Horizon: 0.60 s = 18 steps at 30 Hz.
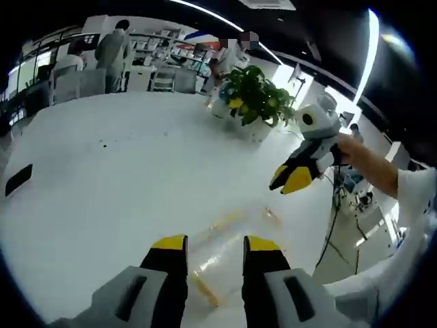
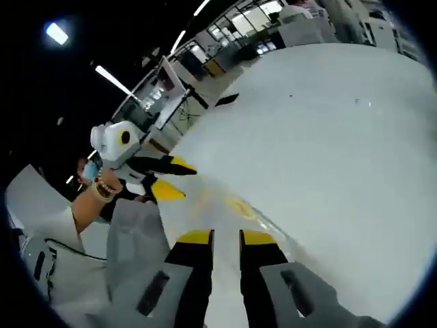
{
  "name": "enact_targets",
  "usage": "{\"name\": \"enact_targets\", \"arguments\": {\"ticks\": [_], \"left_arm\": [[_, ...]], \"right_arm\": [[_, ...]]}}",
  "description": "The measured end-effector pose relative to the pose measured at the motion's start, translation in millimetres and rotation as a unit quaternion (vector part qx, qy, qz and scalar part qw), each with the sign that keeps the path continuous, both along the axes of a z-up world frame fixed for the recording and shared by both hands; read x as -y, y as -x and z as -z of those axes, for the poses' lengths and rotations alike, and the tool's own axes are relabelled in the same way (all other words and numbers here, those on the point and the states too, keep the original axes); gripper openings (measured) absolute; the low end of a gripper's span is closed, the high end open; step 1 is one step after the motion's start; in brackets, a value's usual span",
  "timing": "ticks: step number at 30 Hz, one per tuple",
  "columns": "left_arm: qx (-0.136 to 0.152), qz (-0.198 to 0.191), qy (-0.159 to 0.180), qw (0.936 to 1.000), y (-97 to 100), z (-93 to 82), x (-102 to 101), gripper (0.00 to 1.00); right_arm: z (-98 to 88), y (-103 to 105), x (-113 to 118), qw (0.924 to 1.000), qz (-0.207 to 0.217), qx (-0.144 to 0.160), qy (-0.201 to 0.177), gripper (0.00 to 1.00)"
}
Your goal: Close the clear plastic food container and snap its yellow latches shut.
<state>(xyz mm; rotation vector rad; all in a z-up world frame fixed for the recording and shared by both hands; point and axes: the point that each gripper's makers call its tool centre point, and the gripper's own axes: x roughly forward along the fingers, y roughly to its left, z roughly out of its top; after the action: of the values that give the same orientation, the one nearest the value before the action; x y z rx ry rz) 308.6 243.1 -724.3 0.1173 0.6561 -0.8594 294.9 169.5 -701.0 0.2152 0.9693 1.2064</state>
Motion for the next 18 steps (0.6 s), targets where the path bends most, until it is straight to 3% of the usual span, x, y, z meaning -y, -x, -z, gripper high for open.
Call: {"name": "enact_targets", "arguments": {"ticks": [1,3,5,8,11,12,18], "left_arm": [[0.013,0.017,-0.012,0.9997,6.2,5.1,6.7,0.06],[0.031,0.036,-0.006,0.9989,12.2,9.2,21.3,0.05],[0.029,0.042,0.003,0.9987,17.3,13.2,33.1,0.0],[0.033,0.043,0.004,0.9985,15.2,18.2,42.2,0.0],[0.03,0.048,0.008,0.9984,15.5,23.5,48.9,0.0],[0.029,0.05,0.005,0.9983,16.4,26.5,50.7,0.0],[0.025,0.065,-0.001,0.9976,20.7,32.9,55.3,0.0]], "right_arm": [[3.8,3.9,-9.7,0.9998,-0.017,0.005,0.0,0.0],[19.1,4.6,-19.4,0.9981,-0.041,0.033,0.033,0.0],[34.9,5.9,-26.0,0.9941,-0.066,0.051,0.069,0.0],[45.9,3.4,-36.9,0.9909,-0.078,0.07,0.085,0.0],[50.0,-0.9,-41.9,0.9883,-0.086,0.08,0.097,0.0],[50.9,-4.9,-43.2,0.9845,-0.096,0.102,0.106,0.0],[53.3,-9.9,-46.3,0.9823,-0.109,0.105,0.109,0.0]]}}
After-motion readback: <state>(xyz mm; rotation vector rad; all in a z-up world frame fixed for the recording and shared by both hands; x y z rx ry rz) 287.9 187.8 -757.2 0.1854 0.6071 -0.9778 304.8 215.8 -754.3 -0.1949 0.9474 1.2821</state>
